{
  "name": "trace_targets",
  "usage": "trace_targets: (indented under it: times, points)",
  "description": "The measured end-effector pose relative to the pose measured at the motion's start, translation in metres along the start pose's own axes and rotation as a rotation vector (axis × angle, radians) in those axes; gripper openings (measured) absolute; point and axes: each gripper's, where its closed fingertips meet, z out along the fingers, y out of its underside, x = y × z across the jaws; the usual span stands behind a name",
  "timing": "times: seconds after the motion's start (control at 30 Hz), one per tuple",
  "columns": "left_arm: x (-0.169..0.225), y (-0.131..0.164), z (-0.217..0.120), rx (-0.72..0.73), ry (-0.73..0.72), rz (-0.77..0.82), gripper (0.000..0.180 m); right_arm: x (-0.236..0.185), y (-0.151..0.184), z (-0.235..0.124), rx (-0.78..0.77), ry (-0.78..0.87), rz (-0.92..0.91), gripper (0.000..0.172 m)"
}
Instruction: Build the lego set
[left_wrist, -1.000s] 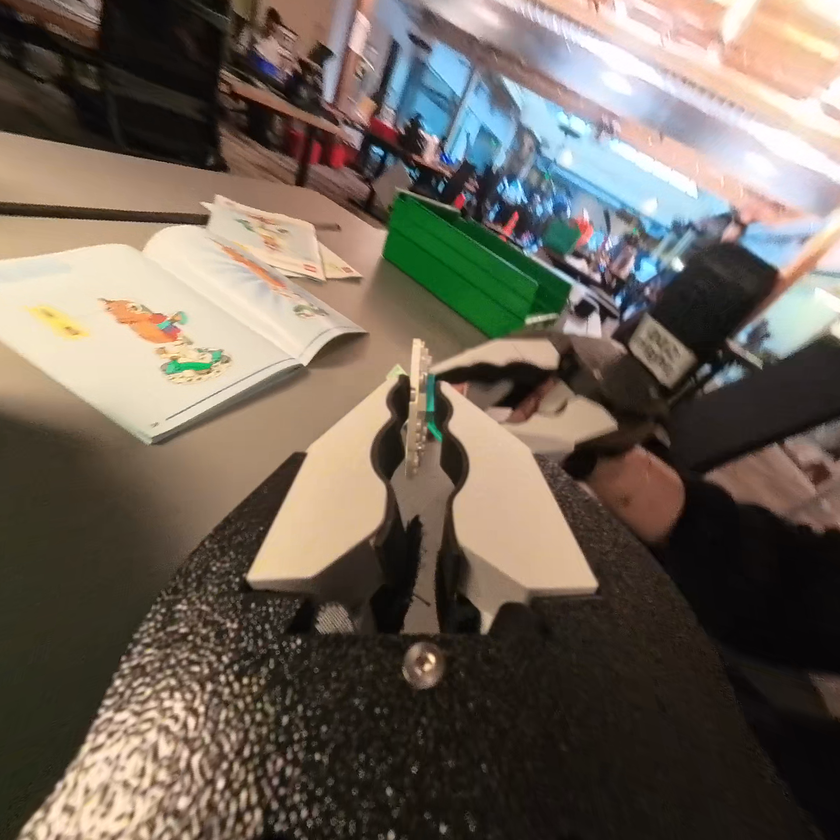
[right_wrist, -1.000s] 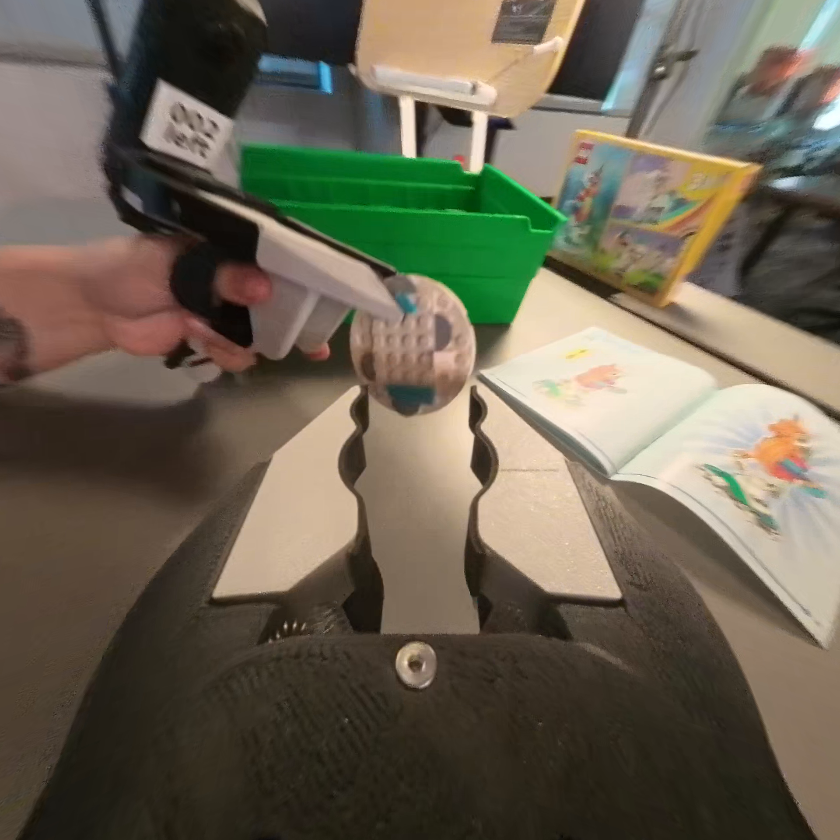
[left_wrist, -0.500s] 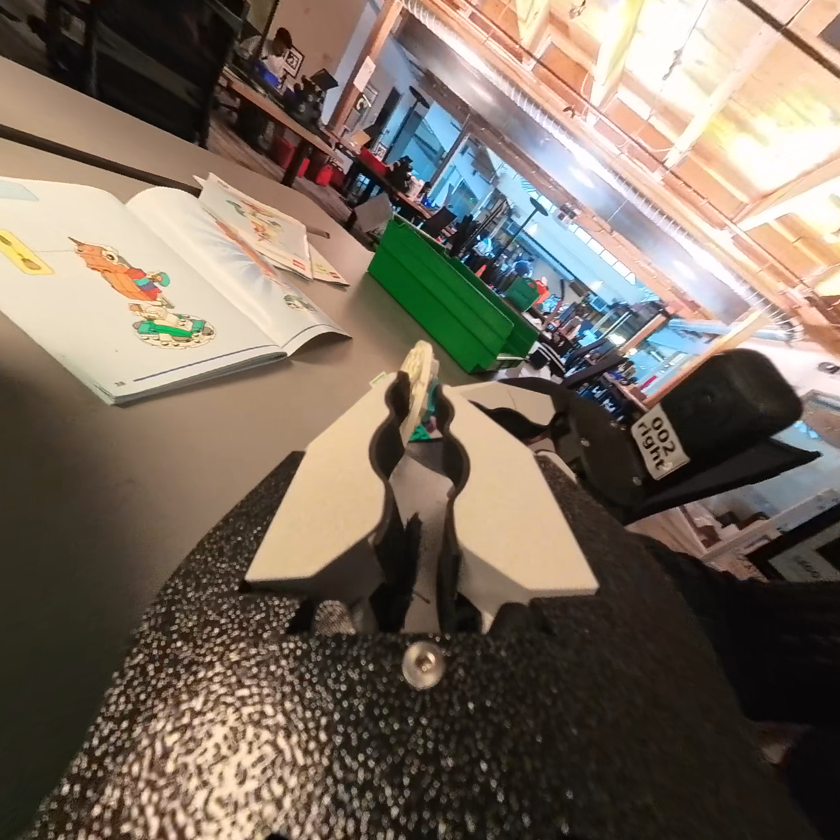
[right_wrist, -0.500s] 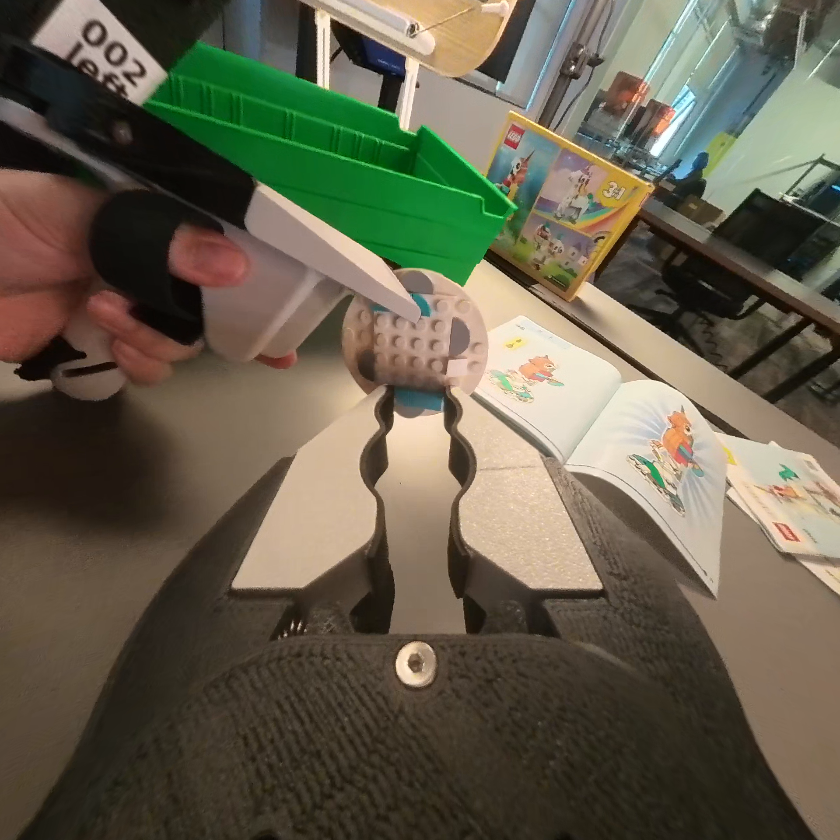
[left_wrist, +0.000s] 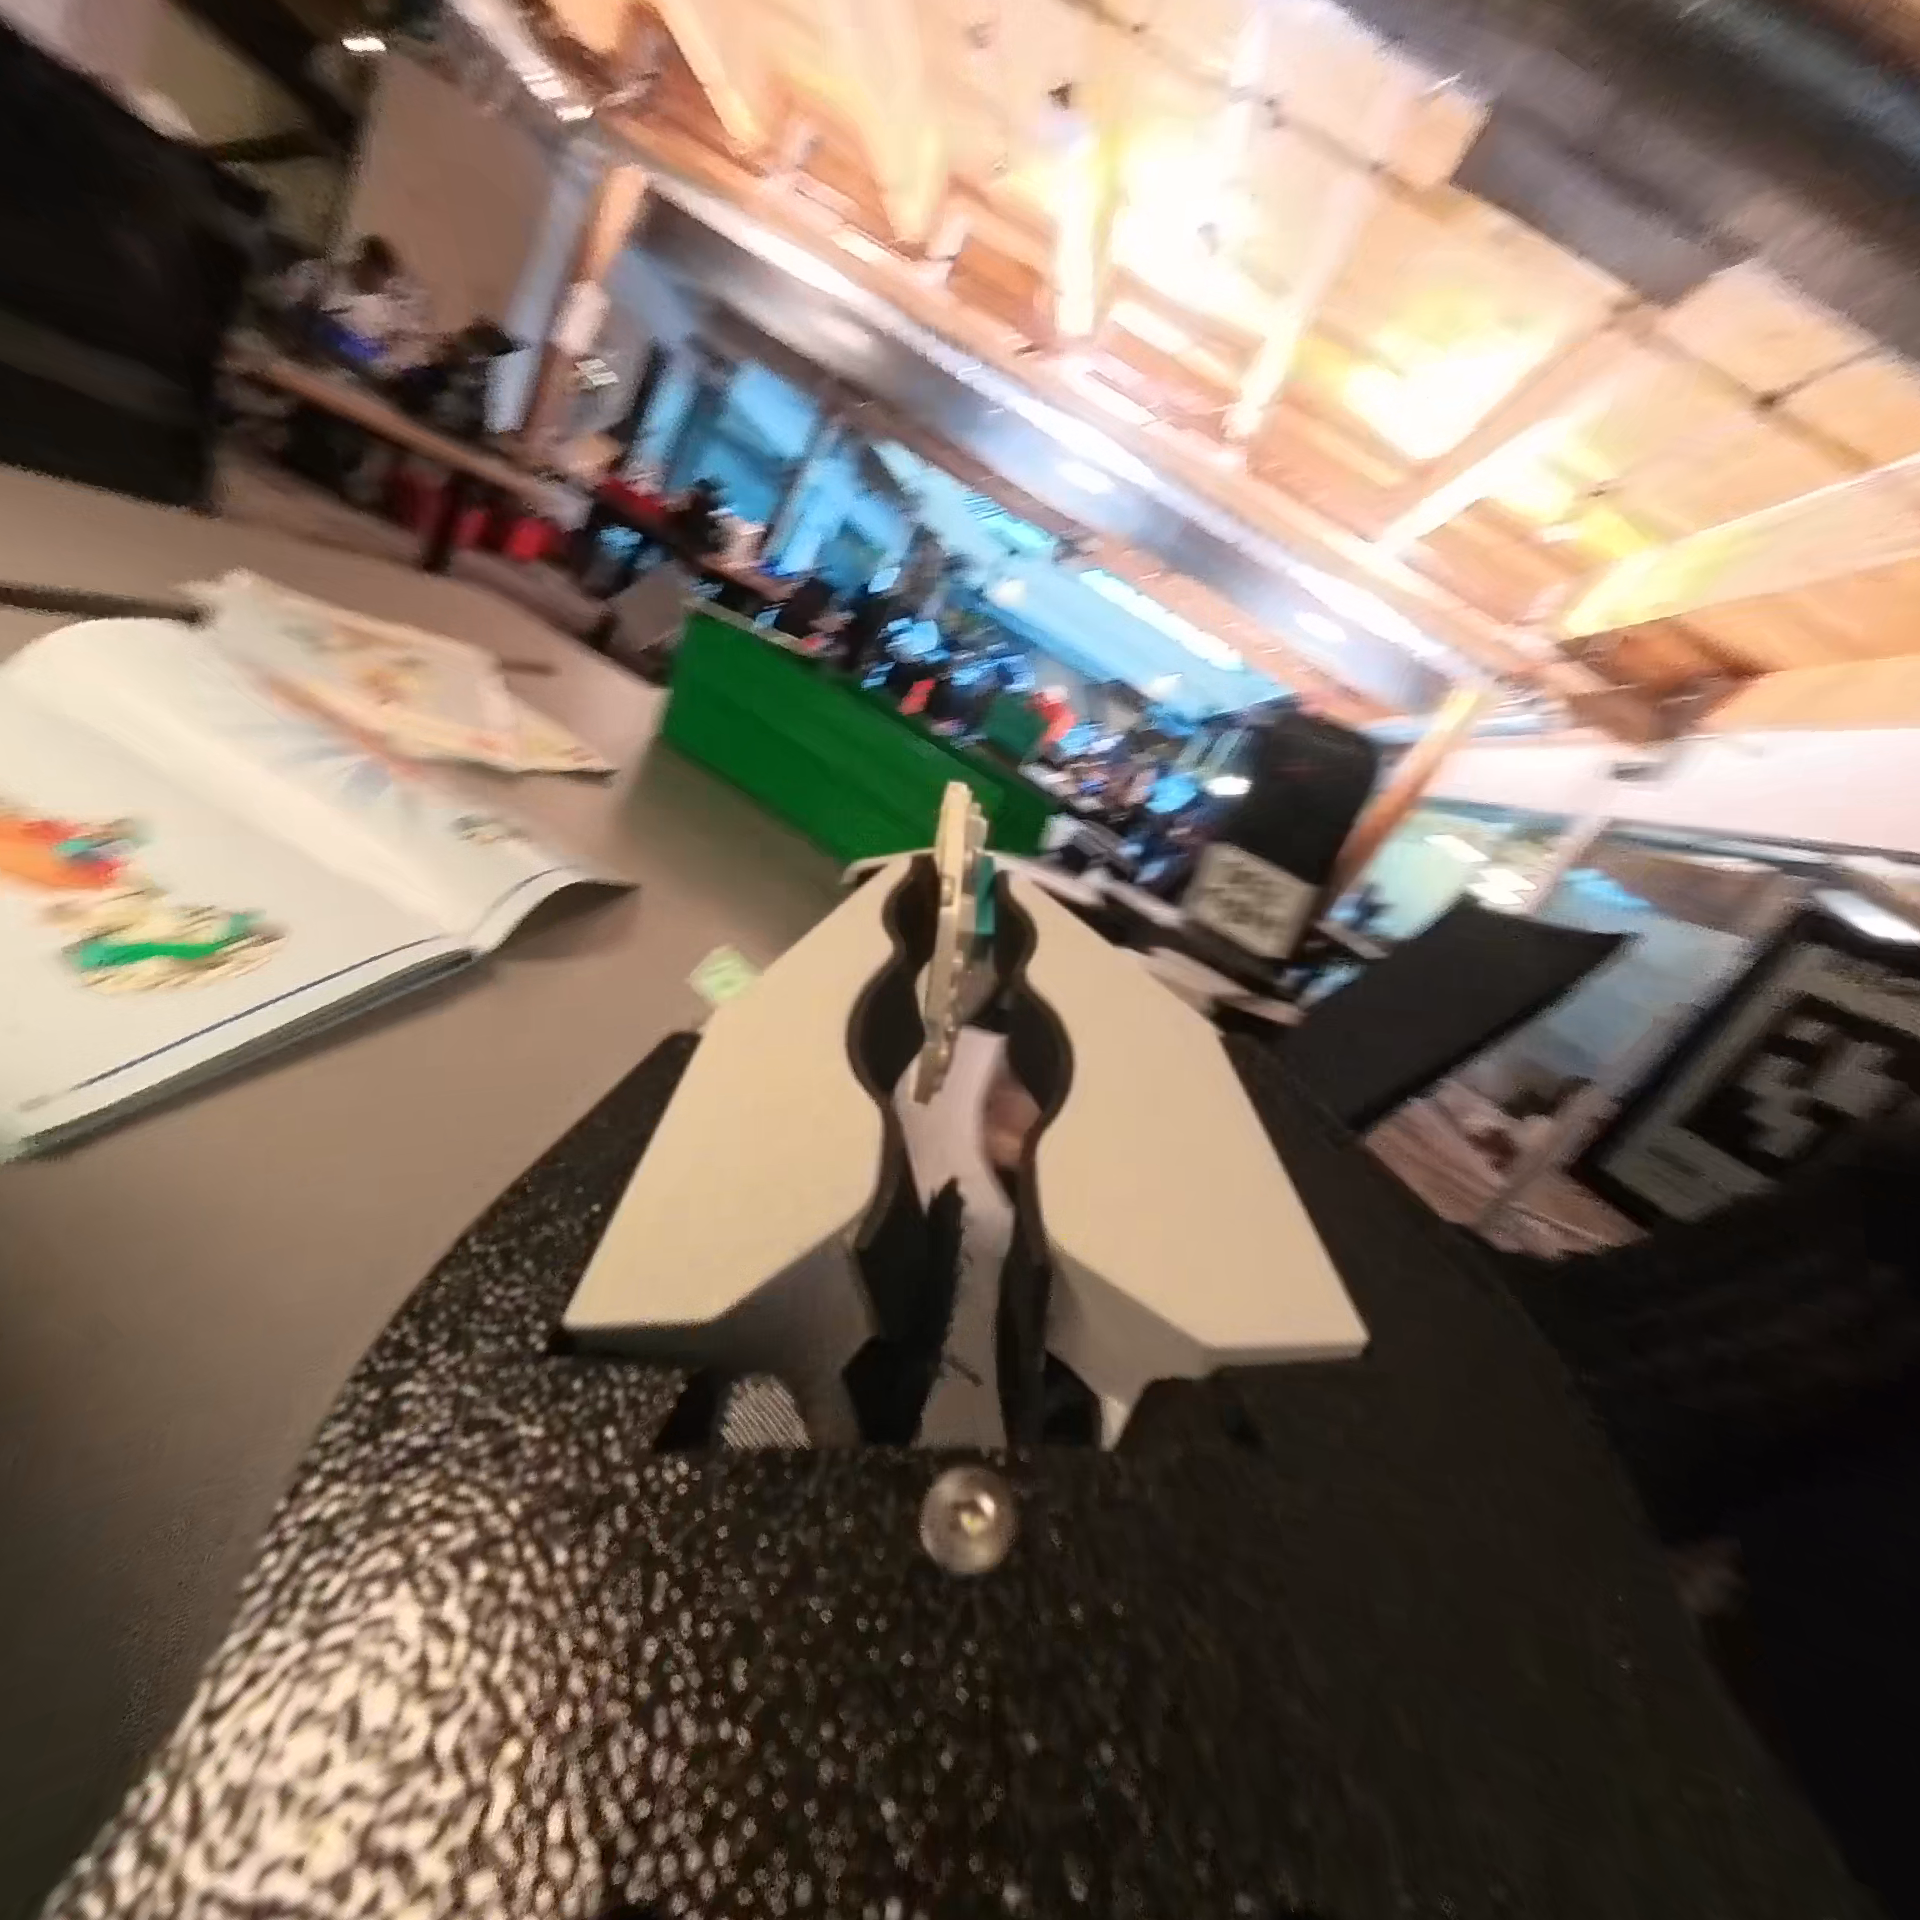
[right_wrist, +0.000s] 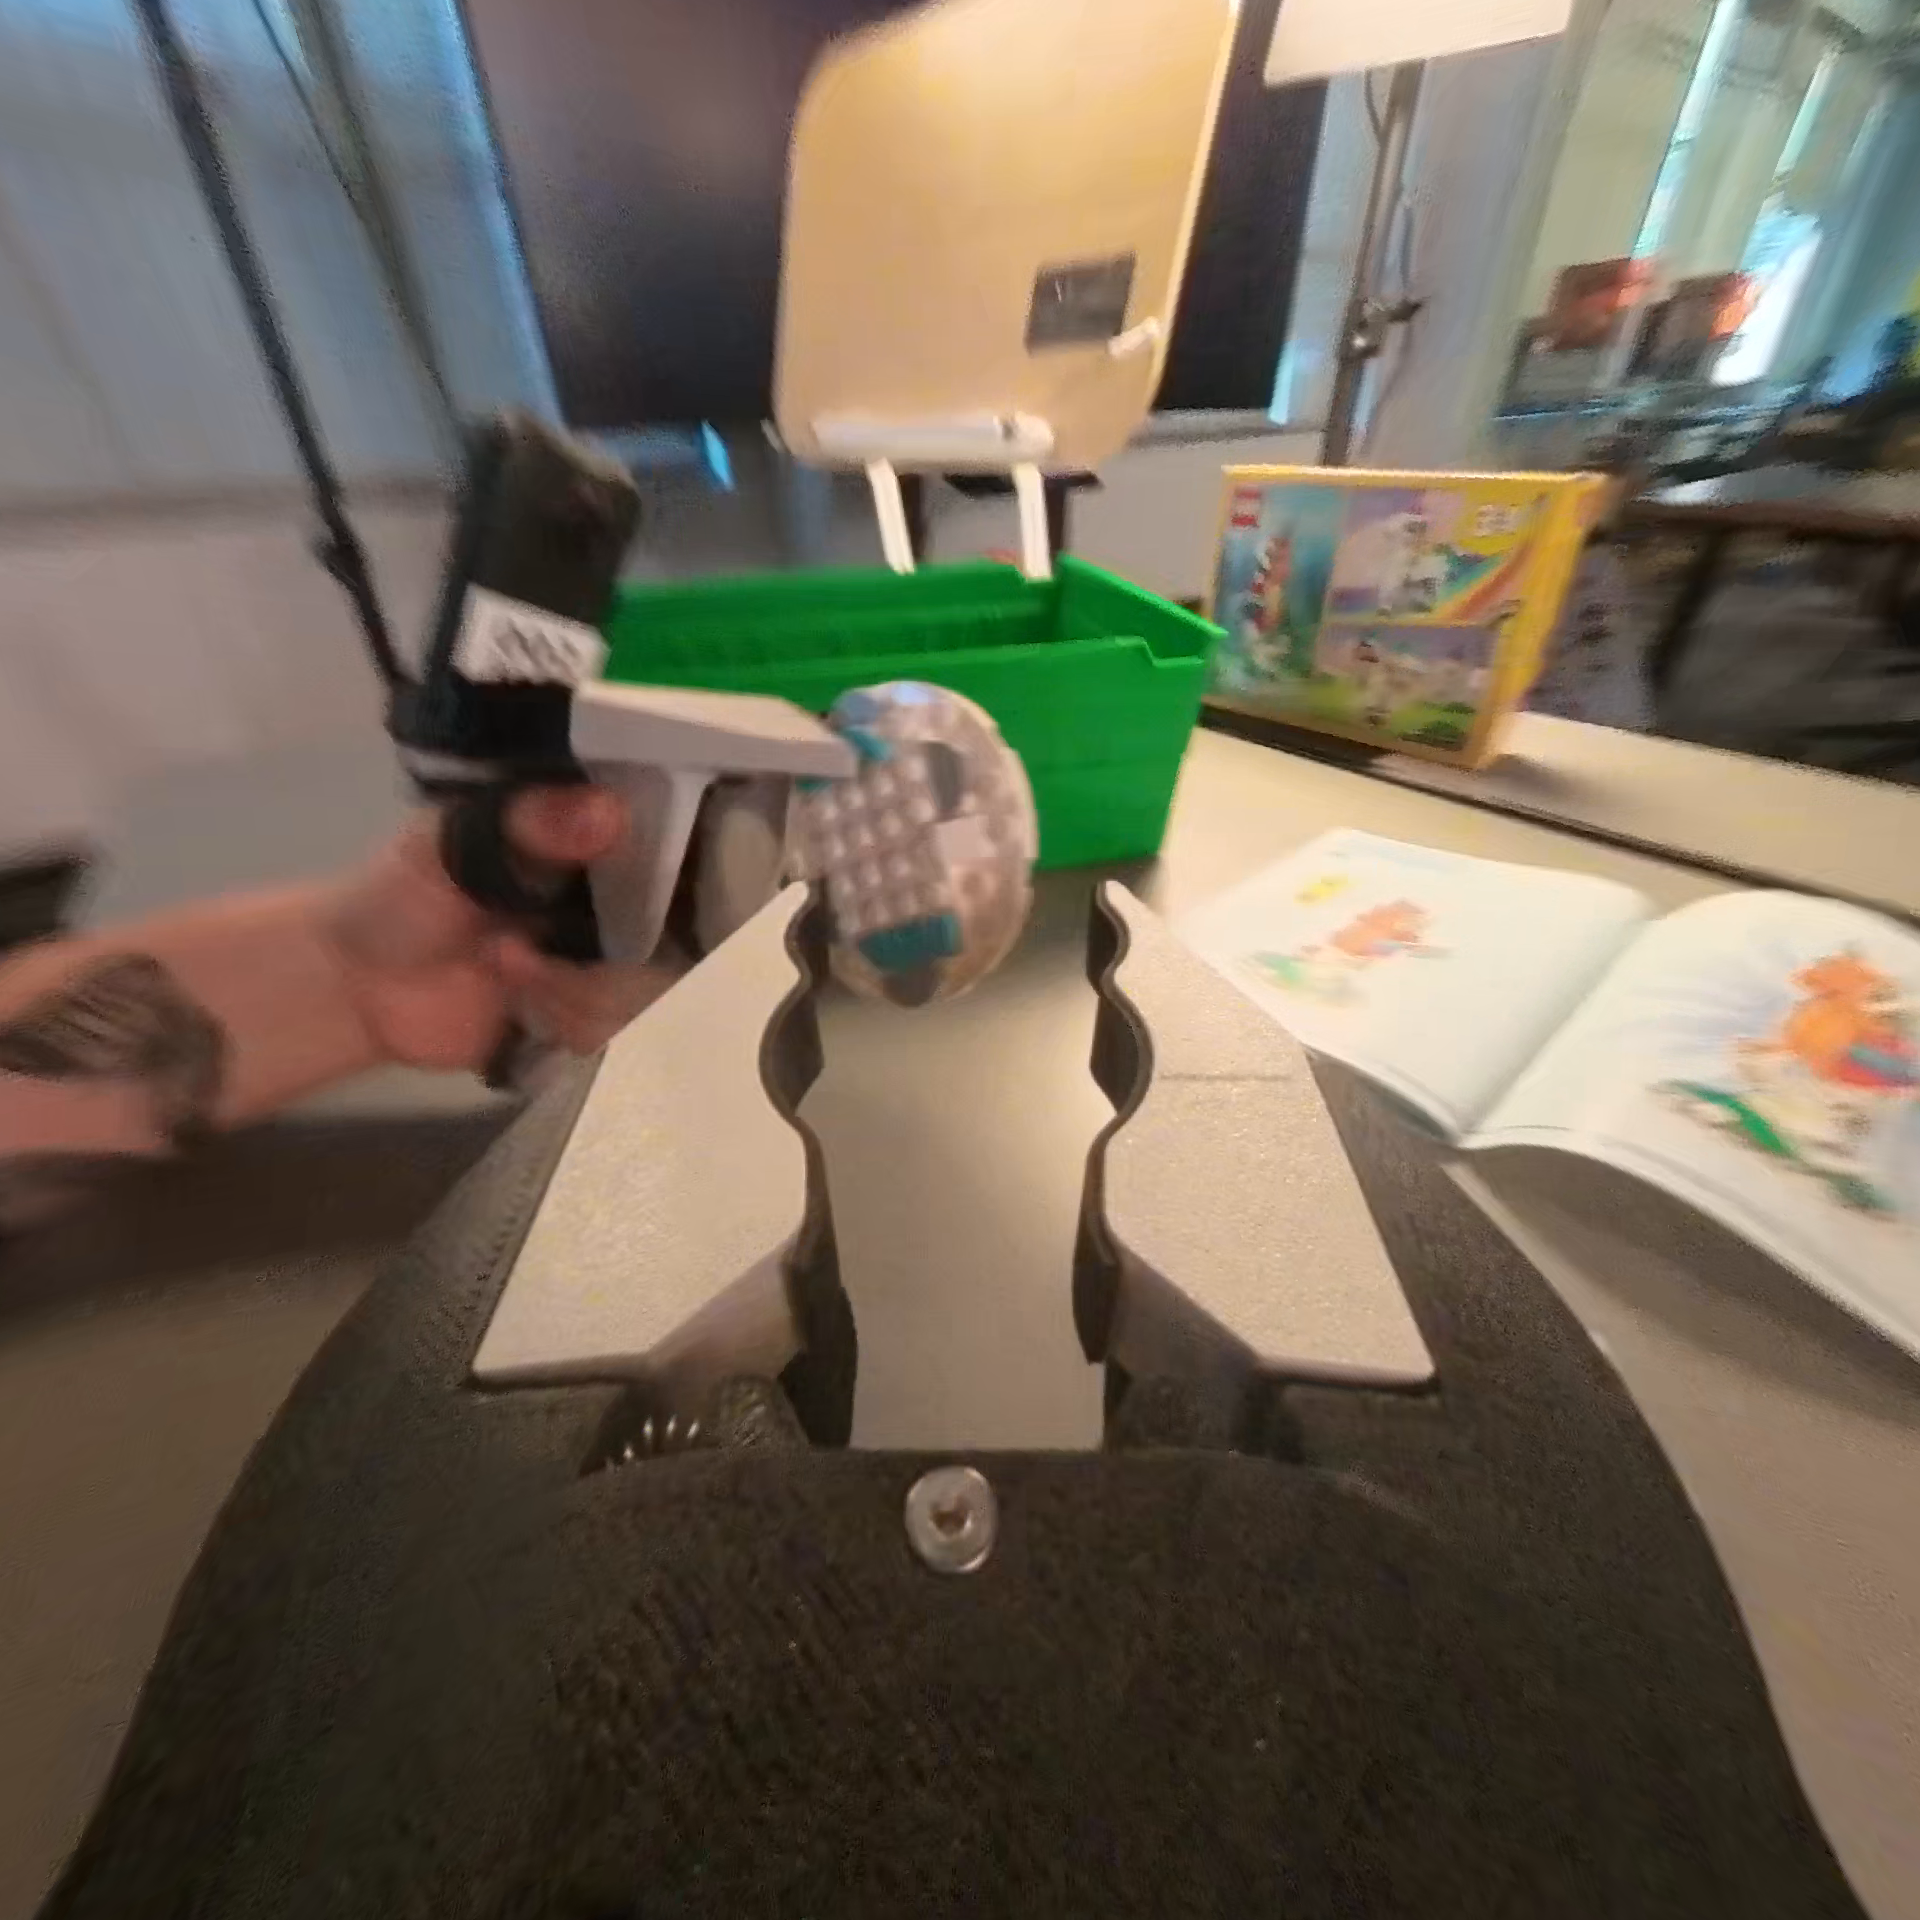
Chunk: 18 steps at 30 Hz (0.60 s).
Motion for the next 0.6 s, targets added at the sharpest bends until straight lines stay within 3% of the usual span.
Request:
trace_targets:
  times: [0.1, 0.17, 0.3, 0.37, 0.43, 0.5, 0.6]
  points:
    - [0.023, -0.003, 0.003, 0.045, 0.146, -0.03, 0.006, -0.016, -0.009, -0.011, 0.057, -0.263, 0.256, 0.037]
    - [0.028, 0.001, 0.004, 0.029, 0.178, -0.007, 0.006, -0.025, -0.015, -0.019, 0.09, -0.387, 0.332, 0.009]
    - [0.02, 0.01, 0.005, -0.033, 0.101, 0.096, 0.013, -0.021, -0.007, -0.022, 0.031, -0.317, 0.144, 0.009]
    - [0.005, 0.02, 0.003, -0.127, -0.057, 0.386, 0.023, -0.014, 0.005, -0.022, -0.046, -0.224, -0.048, 0.008]
    - [-0.005, 0.031, 0.0, -0.233, -0.195, 0.727, 0.046, -0.002, 0.026, -0.022, -0.164, -0.109, -0.295, 0.007]
    - [-0.004, 0.047, 0.002, -0.312, -0.215, 0.987, 0.046, 0.003, 0.043, -0.022, -0.254, -0.052, -0.509, 0.007]
    - [-0.017, 0.071, 0.006, -0.461, -0.263, 1.228, 0.043, -0.005, 0.053, -0.019, -0.288, -0.056, -0.725, 0.007]
